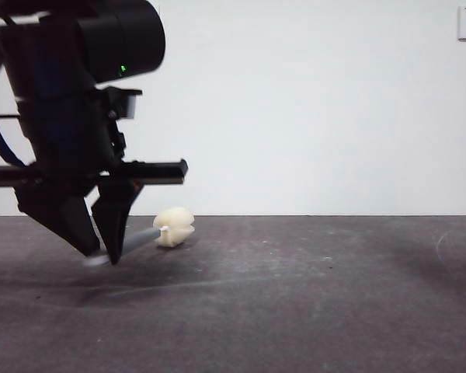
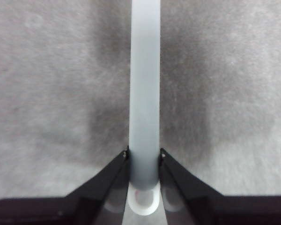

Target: Pick up the cup brush,pick up the cup,insert the brush into the cup,clean the cup,put the cup brush back,put the cup back to the fixed position on the table

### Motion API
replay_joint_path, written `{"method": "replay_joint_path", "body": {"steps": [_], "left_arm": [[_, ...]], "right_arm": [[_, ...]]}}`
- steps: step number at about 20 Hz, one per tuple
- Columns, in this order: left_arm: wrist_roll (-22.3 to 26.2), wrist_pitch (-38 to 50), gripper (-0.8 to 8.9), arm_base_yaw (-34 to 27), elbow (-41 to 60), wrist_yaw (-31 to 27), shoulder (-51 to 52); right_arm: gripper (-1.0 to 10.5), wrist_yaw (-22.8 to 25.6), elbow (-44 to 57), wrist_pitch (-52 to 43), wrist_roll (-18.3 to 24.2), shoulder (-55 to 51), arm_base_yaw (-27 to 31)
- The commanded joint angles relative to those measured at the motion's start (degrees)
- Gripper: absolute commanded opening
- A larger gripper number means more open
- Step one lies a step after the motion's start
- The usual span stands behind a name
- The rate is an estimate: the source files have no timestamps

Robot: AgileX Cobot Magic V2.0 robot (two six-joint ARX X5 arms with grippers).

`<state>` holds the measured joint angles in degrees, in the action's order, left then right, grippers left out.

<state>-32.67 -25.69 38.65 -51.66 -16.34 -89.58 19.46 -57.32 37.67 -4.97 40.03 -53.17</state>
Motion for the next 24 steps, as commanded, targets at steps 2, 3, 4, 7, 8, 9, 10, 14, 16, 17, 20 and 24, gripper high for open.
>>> {"method": "replay_joint_path", "body": {"steps": [2, 3, 4, 7, 8, 9, 10, 14, 16, 17, 20, 24], "left_arm": [[-0.8, 2.5, -0.09, -0.2, 0.5, -1.5, -1.9], [-0.5, 2.8, -0.09, -0.3, 0.5, -1.7, -2.5], [-0.1, 2.9, -0.09, -0.6, 0.5, -1.6, -3.0], [0.7, 3.5, -0.09, -1.2, 0.5, -1.4, -4.7], [1.2, 3.7, -0.09, -1.3, 0.5, -1.4, -4.9], [1.4, 3.8, -0.09, -1.3, 0.5, -1.5, -4.9], [1.4, 3.9, -0.09, -1.3, 0.5, -1.6, -4.9], [2.7, 4.0, -0.09, -1.4, 0.5, -0.4, -7.3], [2.6, 4.0, -0.09, -1.4, 0.5, 1.9, -9.4], [2.4, 4.0, -0.09, -1.3, 0.5, 1.8, -9.7], [2.4, 4.1, -0.06, -1.3, 0.5, 1.8, -9.7], [2.5, 3.1, 1.70, -1.5, 0.5, 3.2, -9.7]], "right_arm": [[-0.2, 0.0, -0.2, 0.6, -0.6, 0.1, -0.1], [-0.2, -0.1, -0.2, 0.5, -0.7, 0.1, -0.1], [-0.2, 0.0, -0.2, 0.5, -0.7, 0.1, -0.1], [-0.2, 0.0, -0.2, 0.6, -1.3, 0.1, -0.1], [-0.2, -0.1, -0.2, 0.6, -1.3, 0.1, -0.1], [-0.2, -0.1, -0.2, 0.6, -1.3, 0.1, -0.1], [-0.2, -0.1, -0.2, 0.5, -1.6, 0.1, -0.1], [-0.2, -0.1, -0.2, 0.6, -2.3, 0.1, -0.1], [-0.2, -0.1, -0.2, 0.6, -2.7, 0.1, -0.1], [-0.2, -0.1, -0.2, 0.6, -2.7, 0.1, -0.1], [-0.2, -0.1, -0.2, 0.7, -2.8, 0.1, -0.1], [-0.2, 0.0, -0.2, 1.6, -2.8, 0.1, -0.1]]}}
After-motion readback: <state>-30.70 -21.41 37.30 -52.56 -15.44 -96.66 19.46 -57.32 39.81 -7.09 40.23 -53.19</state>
